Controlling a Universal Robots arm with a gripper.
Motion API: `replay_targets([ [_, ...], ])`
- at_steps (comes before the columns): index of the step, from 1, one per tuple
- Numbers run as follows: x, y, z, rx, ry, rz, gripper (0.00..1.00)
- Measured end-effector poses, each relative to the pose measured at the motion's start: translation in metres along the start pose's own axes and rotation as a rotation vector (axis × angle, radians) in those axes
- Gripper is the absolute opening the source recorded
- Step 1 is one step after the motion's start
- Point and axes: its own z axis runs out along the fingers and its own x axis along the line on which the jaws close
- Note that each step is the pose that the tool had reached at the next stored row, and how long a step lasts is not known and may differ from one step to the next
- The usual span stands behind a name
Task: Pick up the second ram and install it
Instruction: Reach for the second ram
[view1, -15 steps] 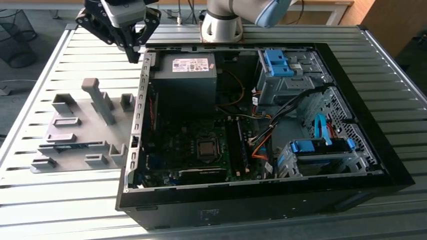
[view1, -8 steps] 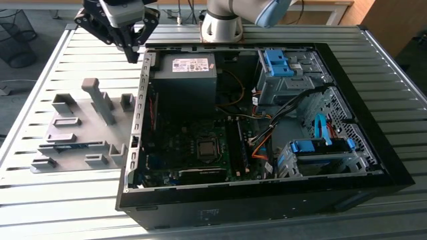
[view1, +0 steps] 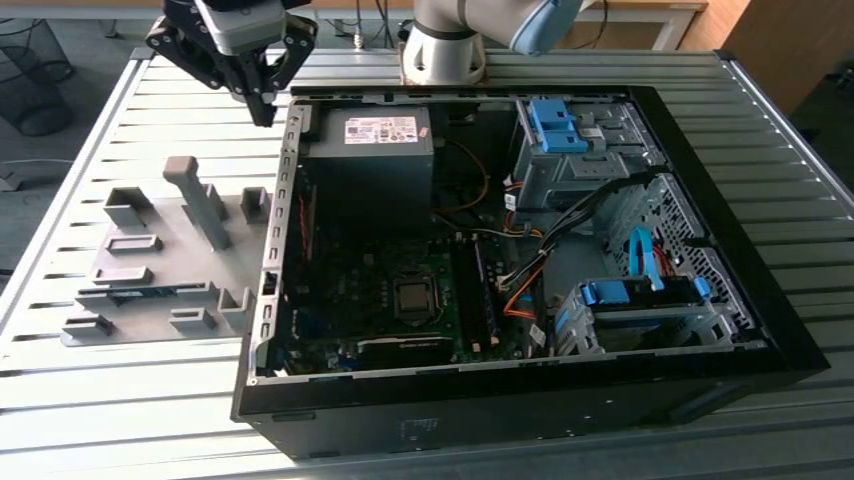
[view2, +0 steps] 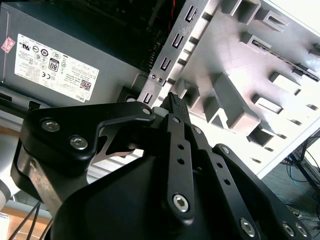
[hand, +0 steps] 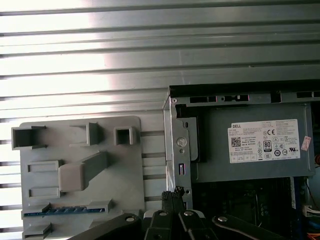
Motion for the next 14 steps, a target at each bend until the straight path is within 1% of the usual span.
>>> replay_targets([
  [14,0.0056,-0.0004,0.0000,0.0000,0.0000,0.000,0.10],
])
